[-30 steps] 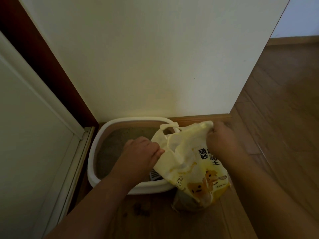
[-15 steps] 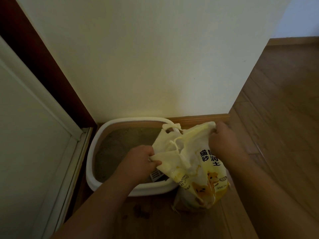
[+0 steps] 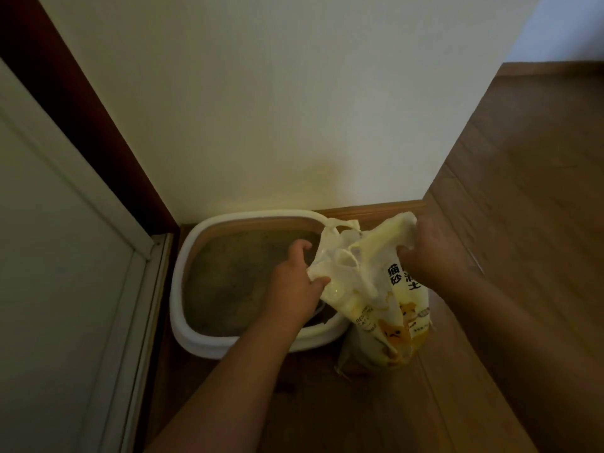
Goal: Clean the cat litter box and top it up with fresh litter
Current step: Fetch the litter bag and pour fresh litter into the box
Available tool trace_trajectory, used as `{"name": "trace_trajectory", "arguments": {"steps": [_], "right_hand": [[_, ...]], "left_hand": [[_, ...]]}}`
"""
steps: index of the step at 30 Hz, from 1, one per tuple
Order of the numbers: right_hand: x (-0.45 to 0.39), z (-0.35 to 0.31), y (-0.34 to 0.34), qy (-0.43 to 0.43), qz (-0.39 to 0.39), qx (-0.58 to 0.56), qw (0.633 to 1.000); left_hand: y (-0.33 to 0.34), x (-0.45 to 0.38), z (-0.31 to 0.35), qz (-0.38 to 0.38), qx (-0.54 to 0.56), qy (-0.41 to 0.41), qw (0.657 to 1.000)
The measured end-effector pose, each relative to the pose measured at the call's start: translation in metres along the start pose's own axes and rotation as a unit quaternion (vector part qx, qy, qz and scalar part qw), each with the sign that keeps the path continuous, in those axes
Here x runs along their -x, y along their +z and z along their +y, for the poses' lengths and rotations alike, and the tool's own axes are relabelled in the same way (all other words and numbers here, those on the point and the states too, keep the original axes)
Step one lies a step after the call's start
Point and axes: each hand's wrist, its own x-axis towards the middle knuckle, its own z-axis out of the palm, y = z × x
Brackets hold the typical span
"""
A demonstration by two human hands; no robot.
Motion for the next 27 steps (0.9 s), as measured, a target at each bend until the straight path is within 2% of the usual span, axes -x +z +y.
{"name": "trace_trajectory", "arguments": {"steps": [3,6,8,10,13,16,18,22,25,27], "right_hand": [[-0.035,0.025,0.011,-0.034,-0.033,0.004,0.999],[-0.09,0.071,0.037,-0.075,-0.032,0.009,0.997],[-0.076,0.054,0.027,-0.09,-0.024,0.006,0.996],[-0.058,0.04,0.017,-0.118,-0.016,0.02,0.993],[-0.057,0.052,0.02,-0.135,-0.02,-0.014,0.991],[-0.063,0.071,0.03,-0.158,-0.01,-0.108,0.982],[-0.059,0.081,0.034,-0.15,-0.016,-0.155,0.976],[-0.053,0.103,0.048,-0.136,-0.083,-0.177,0.971],[-0.054,0.112,0.059,-0.125,-0.153,-0.293,0.936],[-0.063,0.12,0.072,-0.108,-0.149,-0.338,0.923]], "left_hand": [[0.004,-0.005,-0.003,0.007,0.051,-0.005,0.999],[0.019,-0.009,0.001,0.032,0.193,-0.024,0.98],[0.034,-0.008,0.002,0.03,0.247,-0.024,0.968],[0.051,-0.005,0.002,-0.01,0.25,-0.004,0.968],[0.081,-0.005,-0.001,-0.1,0.208,-0.006,0.973],[0.116,-0.003,0.007,-0.131,0.181,0.013,0.975],[0.137,-0.005,0.012,-0.119,0.19,0.001,0.975],[0.168,-0.012,0.007,-0.051,0.229,-0.066,0.97],[0.173,-0.019,0.006,0.022,0.19,-0.1,0.976],[0.17,-0.022,0.006,0.067,0.17,-0.111,0.977]]}}
